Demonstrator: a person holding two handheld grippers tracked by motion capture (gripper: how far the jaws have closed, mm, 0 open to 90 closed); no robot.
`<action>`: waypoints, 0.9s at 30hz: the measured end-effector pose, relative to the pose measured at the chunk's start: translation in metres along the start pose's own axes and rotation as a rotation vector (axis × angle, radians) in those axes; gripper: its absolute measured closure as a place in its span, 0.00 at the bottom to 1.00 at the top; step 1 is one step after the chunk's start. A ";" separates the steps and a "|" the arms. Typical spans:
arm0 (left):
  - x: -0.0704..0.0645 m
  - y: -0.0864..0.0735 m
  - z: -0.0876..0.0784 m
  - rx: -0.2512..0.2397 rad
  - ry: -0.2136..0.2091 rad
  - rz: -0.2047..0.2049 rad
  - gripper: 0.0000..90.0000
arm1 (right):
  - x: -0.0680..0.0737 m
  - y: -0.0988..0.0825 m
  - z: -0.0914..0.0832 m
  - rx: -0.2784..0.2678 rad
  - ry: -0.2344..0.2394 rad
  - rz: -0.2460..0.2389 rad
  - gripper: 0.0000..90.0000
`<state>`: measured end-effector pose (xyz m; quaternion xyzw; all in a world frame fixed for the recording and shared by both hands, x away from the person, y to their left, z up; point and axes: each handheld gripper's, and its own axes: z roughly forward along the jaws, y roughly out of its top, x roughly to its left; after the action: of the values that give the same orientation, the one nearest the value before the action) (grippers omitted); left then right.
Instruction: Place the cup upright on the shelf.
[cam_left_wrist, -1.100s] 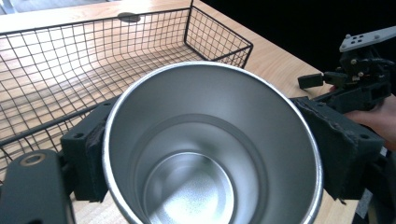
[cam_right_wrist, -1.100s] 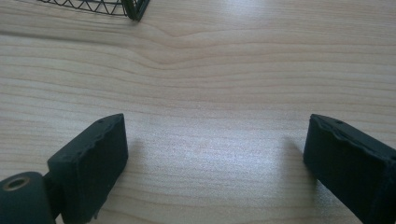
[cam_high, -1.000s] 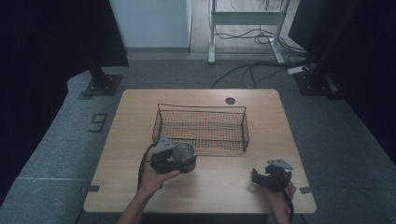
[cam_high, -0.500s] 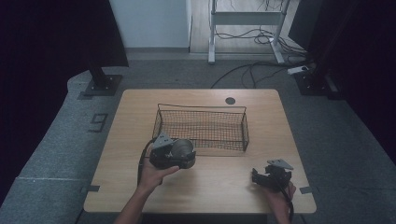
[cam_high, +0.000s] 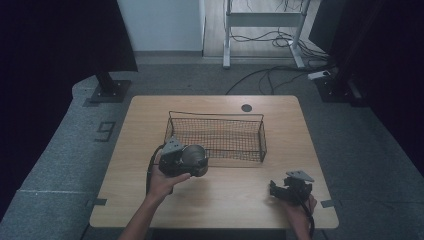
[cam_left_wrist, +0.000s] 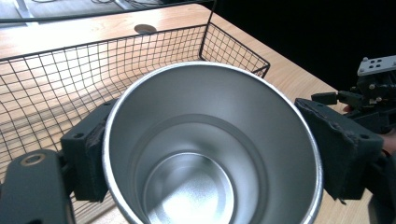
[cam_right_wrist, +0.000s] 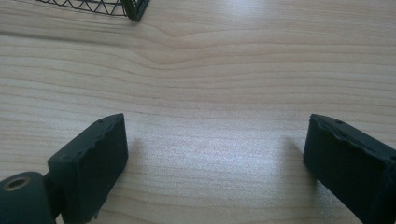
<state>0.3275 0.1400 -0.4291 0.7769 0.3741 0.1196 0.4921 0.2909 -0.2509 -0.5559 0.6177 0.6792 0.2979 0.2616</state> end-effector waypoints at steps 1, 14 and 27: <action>0.000 0.000 0.000 -0.001 0.002 -0.001 0.16 | 0.000 0.000 0.000 0.000 0.000 0.000 0.07; 0.002 0.009 0.006 0.007 0.006 0.002 0.16 | 0.000 0.000 0.000 0.000 0.000 0.001 0.07; 0.008 0.021 0.012 0.016 0.014 0.004 0.16 | 0.000 0.000 0.000 0.000 -0.001 0.002 0.07</action>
<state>0.3492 0.1322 -0.4184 0.7807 0.3768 0.1230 0.4830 0.2910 -0.2507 -0.5558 0.6184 0.6784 0.2980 0.2617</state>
